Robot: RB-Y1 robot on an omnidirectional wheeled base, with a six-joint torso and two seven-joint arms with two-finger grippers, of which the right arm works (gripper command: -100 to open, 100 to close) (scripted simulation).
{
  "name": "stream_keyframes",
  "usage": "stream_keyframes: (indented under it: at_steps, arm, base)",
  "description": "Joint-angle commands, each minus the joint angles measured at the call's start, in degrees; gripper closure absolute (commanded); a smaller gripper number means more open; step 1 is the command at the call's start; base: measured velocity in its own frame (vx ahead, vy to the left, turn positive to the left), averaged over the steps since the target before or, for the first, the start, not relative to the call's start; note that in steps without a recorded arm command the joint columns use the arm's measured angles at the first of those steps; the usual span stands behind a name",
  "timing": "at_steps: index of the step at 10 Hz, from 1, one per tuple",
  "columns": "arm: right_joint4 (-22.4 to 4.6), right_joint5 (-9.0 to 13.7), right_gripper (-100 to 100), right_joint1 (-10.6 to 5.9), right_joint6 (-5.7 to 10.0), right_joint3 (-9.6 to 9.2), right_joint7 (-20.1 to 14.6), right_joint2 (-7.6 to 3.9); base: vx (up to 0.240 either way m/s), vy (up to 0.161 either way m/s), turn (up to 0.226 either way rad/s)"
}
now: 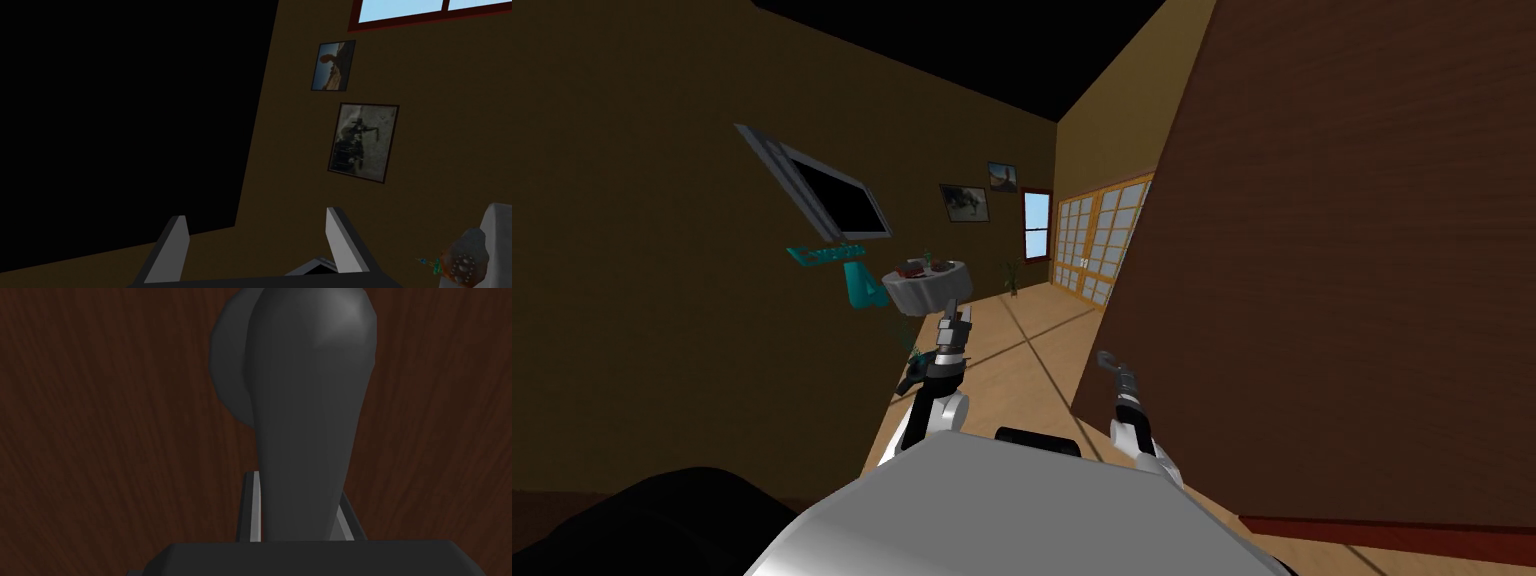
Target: Push the door open
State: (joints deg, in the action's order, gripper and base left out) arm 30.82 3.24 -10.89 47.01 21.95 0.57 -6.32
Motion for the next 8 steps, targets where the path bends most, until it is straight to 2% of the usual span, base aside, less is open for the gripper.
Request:
stream_keyframes:
  at_steps: [1, 5, 6, 7, 8]
  arm:
    - [0.27, 0.44, 100, -0.1, -0.03, 0.69, 0.3, 0.06]
    - [0.24, 1.45, 100, 0.04, -0.03, 2.35, 0.95, 0.07]
    - [0.02, 1.5, 100, 0.37, -0.2, 2.54, 0.88, -0.43]
    - [-0.05, 2.08, 100, 0.41, 0.0, 3.61, 1.21, -0.77]
    - [-0.06, 2.35, 100, 0.44, 0.03, 4.09, 1.4, -0.82]
  base:
    - [0.174, 0.032, -0.062]
    - [0.178, 0.056, -0.052]
    - [0.068, 0.008, -0.048]
    - [0.116, -0.015, -0.05]
    - [0.194, 0.02, -0.044]
